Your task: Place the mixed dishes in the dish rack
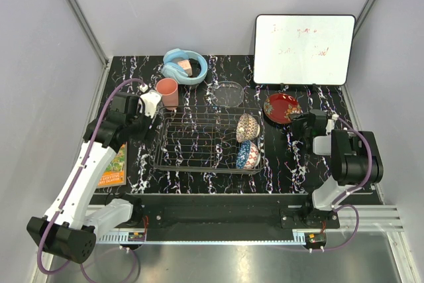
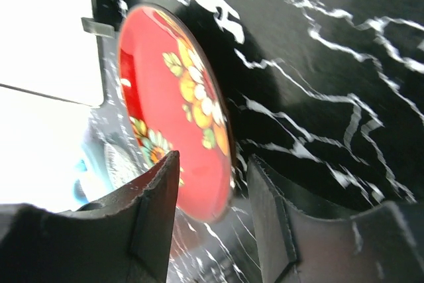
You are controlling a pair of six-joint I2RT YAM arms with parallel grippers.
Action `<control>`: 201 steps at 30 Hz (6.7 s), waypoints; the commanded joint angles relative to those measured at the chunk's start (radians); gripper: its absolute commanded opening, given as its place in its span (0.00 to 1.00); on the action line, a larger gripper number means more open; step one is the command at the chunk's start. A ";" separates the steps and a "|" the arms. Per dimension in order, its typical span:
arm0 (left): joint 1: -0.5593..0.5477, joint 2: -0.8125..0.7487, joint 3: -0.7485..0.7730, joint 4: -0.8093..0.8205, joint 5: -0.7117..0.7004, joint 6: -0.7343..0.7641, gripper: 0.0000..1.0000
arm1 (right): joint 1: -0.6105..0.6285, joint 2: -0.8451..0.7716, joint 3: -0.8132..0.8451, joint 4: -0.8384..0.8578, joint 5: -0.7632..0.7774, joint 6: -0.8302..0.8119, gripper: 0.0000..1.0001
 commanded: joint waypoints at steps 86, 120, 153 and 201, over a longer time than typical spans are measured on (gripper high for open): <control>0.005 -0.002 -0.034 0.017 -0.043 -0.014 0.70 | 0.747 -0.421 0.499 -0.470 -0.105 -2.176 0.00; 0.013 -0.027 -0.032 0.030 -0.051 0.006 0.70 | 0.854 -0.211 0.370 -0.332 0.030 -2.194 0.00; 0.014 -0.033 -0.037 0.031 -0.051 0.014 0.70 | 0.811 -0.387 0.521 -0.363 0.425 -1.891 1.00; 0.016 0.122 0.023 0.001 -0.069 -0.048 0.68 | 0.234 0.689 1.215 -0.748 -0.493 -0.611 0.86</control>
